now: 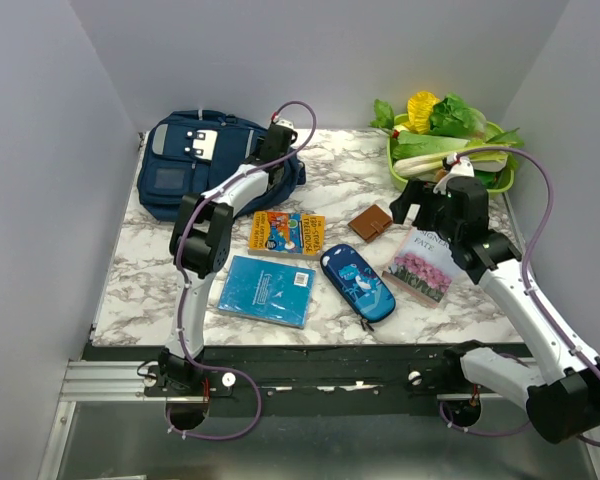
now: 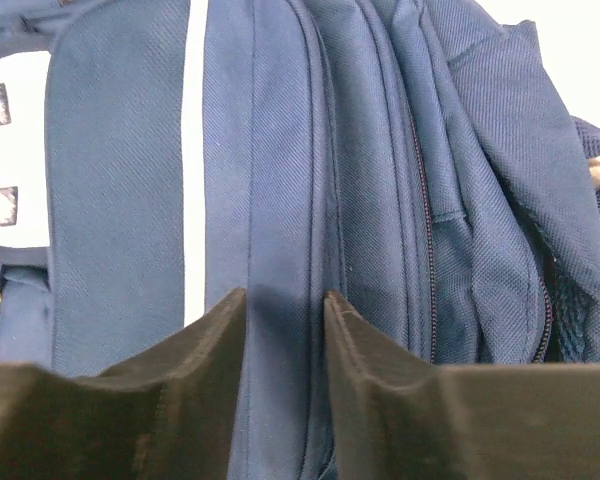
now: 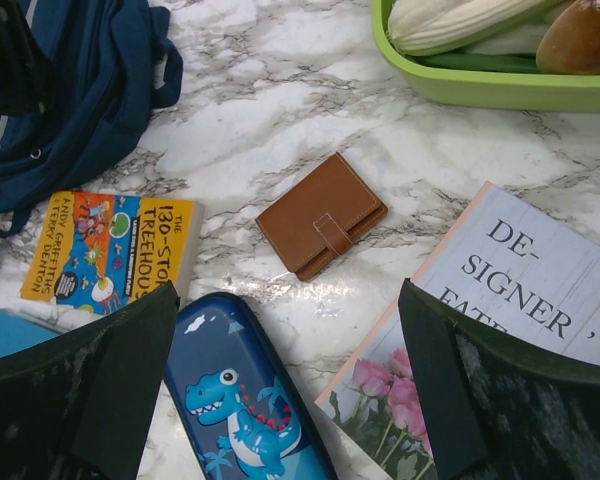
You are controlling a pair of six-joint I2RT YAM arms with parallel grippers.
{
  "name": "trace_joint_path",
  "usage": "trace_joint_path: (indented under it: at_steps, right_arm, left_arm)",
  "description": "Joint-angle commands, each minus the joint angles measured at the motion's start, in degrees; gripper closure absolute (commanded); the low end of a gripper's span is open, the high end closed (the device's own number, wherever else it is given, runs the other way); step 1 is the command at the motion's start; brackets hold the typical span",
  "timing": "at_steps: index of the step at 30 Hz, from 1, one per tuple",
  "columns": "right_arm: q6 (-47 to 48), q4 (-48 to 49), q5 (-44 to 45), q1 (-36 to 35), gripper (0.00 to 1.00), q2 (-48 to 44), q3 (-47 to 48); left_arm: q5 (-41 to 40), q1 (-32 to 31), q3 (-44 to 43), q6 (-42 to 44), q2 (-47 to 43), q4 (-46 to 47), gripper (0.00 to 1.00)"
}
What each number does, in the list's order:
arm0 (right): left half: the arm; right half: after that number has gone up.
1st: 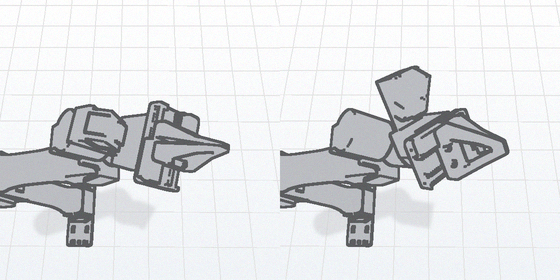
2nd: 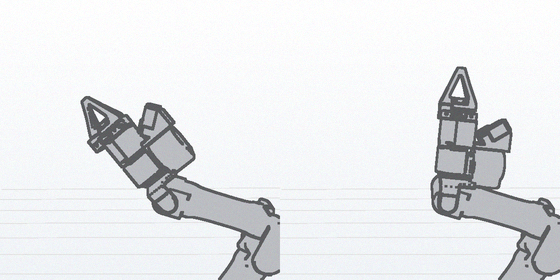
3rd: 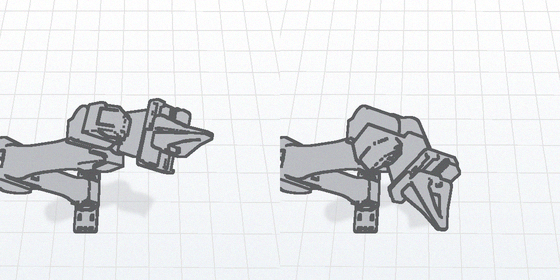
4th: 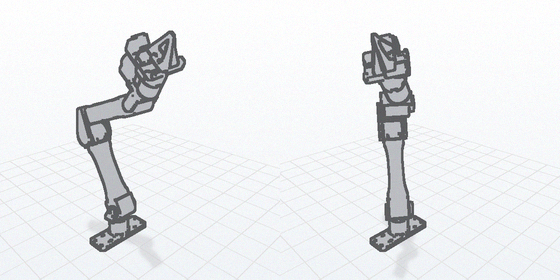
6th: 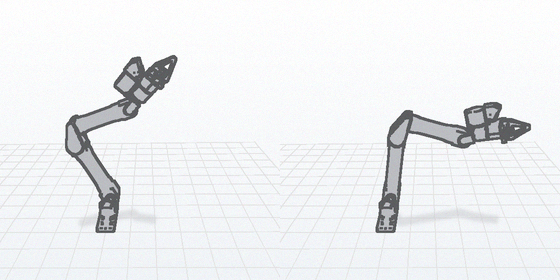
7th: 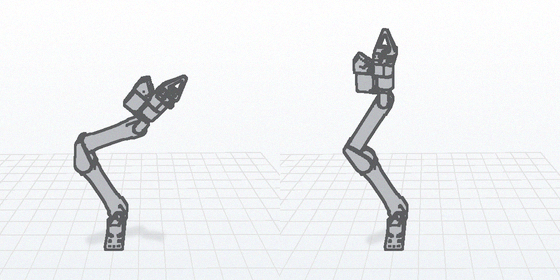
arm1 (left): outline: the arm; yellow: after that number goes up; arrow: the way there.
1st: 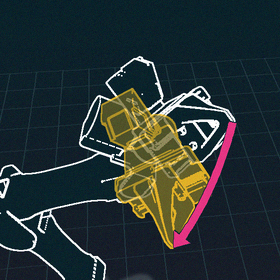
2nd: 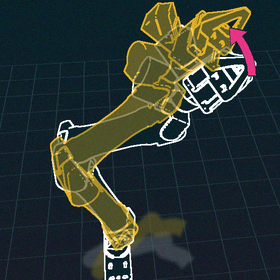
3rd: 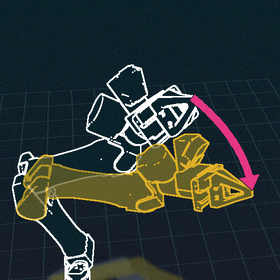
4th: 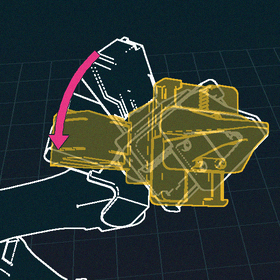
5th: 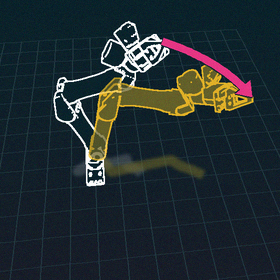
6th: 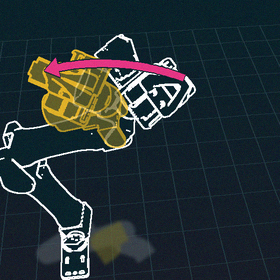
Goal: Pack the student bag
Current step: Move the student bag to the center of the board.
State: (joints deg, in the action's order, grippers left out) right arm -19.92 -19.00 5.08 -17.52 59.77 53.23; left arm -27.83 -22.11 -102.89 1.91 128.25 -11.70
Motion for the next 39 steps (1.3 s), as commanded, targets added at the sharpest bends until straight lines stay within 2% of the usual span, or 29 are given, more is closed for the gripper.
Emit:
trace_joint_path:
  at_steps: [1,3,4,9,10,18,27,31,33,39]
  right_arm:
    - [-0.3,0.8,-1.1,-0.1,0.0,-1.7,-0.8]
    - [-0.4,0.7,-1.2,-0.1,0.0,-1.9,-0.9]
    - [-0.5,0.7,-1.2,-0.1,0.0,-2.2,-0.9]
    - [-0.8,0.5,-1.3,-0.1,0.0,-2.9,-1.1]
    - [-0.9,0.5,-1.3,-0.1,0.0,-3.1,-1.2]
    - [-1.2,0.5,-1.9,-0.1,0.0,-4.5,-1.8]
    - [-0.5,0.6,-2.2,-0.1,0.0,-5.7,-2.6]
    - [-0.4,0.6,-2.6,-0.1,0.0,-6.2,-3.0]
    - [-0.5,0.6,-3.1,-0.1,0.0,-6.3,-3.0]
    - [0.1,0.2,-4.3,-0.1,0.0,-7.1,-2.3]
  left_arm:
    - [-3.3,0.1,-3.3,-0.5,2.3,-6.4,0.65]
    - [-3.5,0.1,-4.0,-0.2,2.6,-7.3,0.74]
    - [-3.8,0.1,-4.3,-0.1,2.8,-7.9,0.82]
    - [-1.8,0.2,-2.3,-1.2,-0.5,-9.0,0.94]
    - [-1.3,0.2,-1.9,-1.6,-1.6,-8.9,1.0]
    - [5.1,0.1,-2.3,-4.5,-12.7,-10.9,1.0]
    - [11.8,-0.5,-1.6,-1.5,-27.0,-12.6,1.0]
    - [13.3,-0.5,2.9,2.4,-32.8,-12.1,1.0]
    - [16.8,-0.5,5.5,5.4,-36.7,-11.9,1.0]
    - [31.2,-0.6,20.7,15.6,-51.9,-12.2,1.0]
